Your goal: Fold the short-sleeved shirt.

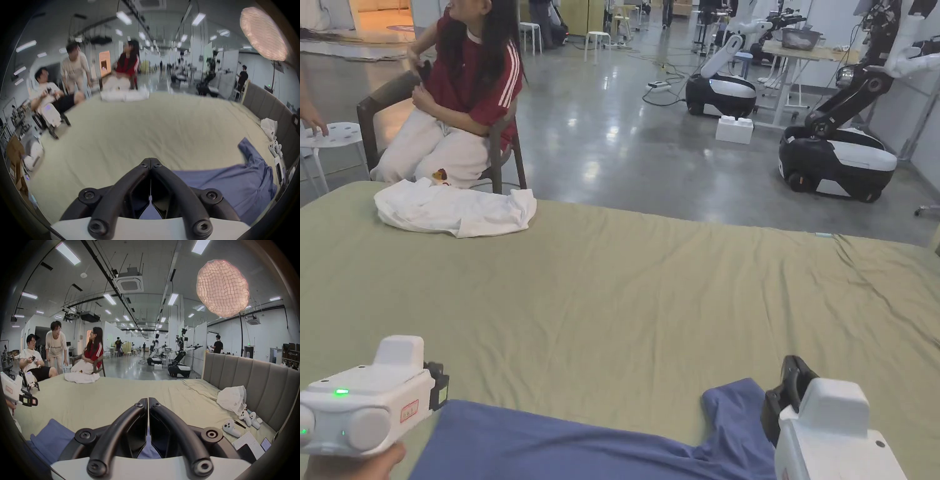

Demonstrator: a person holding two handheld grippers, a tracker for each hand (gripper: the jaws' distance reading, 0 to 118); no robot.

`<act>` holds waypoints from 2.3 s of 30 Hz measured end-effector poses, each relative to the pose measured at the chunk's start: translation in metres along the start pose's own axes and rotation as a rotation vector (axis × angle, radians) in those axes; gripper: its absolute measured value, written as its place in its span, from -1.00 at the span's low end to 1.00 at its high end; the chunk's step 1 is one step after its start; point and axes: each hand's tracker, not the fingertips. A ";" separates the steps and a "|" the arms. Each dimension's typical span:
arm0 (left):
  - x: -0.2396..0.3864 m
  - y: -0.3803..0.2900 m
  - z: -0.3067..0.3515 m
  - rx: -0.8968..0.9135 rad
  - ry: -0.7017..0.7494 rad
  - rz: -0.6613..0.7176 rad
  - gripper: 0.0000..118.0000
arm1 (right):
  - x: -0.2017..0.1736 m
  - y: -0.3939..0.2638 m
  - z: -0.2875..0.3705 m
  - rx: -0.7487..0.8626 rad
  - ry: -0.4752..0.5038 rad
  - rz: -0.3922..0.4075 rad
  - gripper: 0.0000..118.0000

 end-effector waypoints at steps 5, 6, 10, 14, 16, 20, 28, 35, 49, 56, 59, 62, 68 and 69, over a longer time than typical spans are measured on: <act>-0.005 0.005 -0.055 -0.239 -0.047 0.022 -0.44 | 0.010 -0.019 -0.008 -0.078 -0.022 0.010 -1.00; -0.007 0.005 -0.066 -0.274 -0.055 0.040 -0.17 | 0.012 -0.024 -0.010 -0.095 -0.028 0.016 -1.00; 0.001 0.007 -0.088 -0.311 -0.030 0.084 0.05 | 0.021 -0.037 -0.015 -0.152 -0.042 0.028 -1.00; 0.018 0.005 -0.102 -0.388 -0.009 0.011 0.02 | 0.027 -0.050 -0.020 -0.203 -0.063 0.041 -1.00; 0.025 0.005 -0.098 -0.378 0.014 -0.028 -0.01 | 0.031 -0.055 -0.021 -0.224 -0.064 0.037 -1.00; 0.040 0.005 -0.091 -0.348 0.019 -0.116 -0.38 | 0.040 -0.066 -0.030 -0.280 -0.071 0.002 -1.00; 0.034 0.005 -0.072 -0.291 -0.046 -0.127 -1.00 | 0.095 -0.088 -0.100 -0.587 -0.071 -0.059 0.18; 0.029 0.006 -0.031 -0.176 -0.060 -0.096 -1.00 | 0.131 -0.120 -0.185 -0.847 0.038 -0.110 0.18; 0.022 -0.009 -0.026 -0.168 -0.044 -0.057 -1.00 | 0.114 -0.133 -0.214 -0.934 0.059 -0.024 -0.99; 0.011 -0.009 -0.008 -0.139 -0.071 -0.009 -1.00 | 0.127 -0.098 -0.160 -0.801 0.056 -0.085 -1.00; 0.002 -0.007 0.010 -0.102 -0.093 0.028 -1.00 | 0.133 -0.075 -0.121 -0.739 0.073 -0.110 -1.00; -0.006 -0.009 0.032 -0.064 -0.109 0.052 -1.00 | 0.138 -0.055 -0.081 -0.692 0.082 -0.090 -1.00; -0.019 -0.023 0.078 0.000 -0.145 0.068 -1.00 | 0.144 -0.040 -0.006 -0.653 0.099 -0.061 -1.00; -0.020 -0.026 0.083 0.003 -0.152 0.067 -1.00 | 0.144 -0.040 0.004 -0.653 0.099 -0.059 -1.00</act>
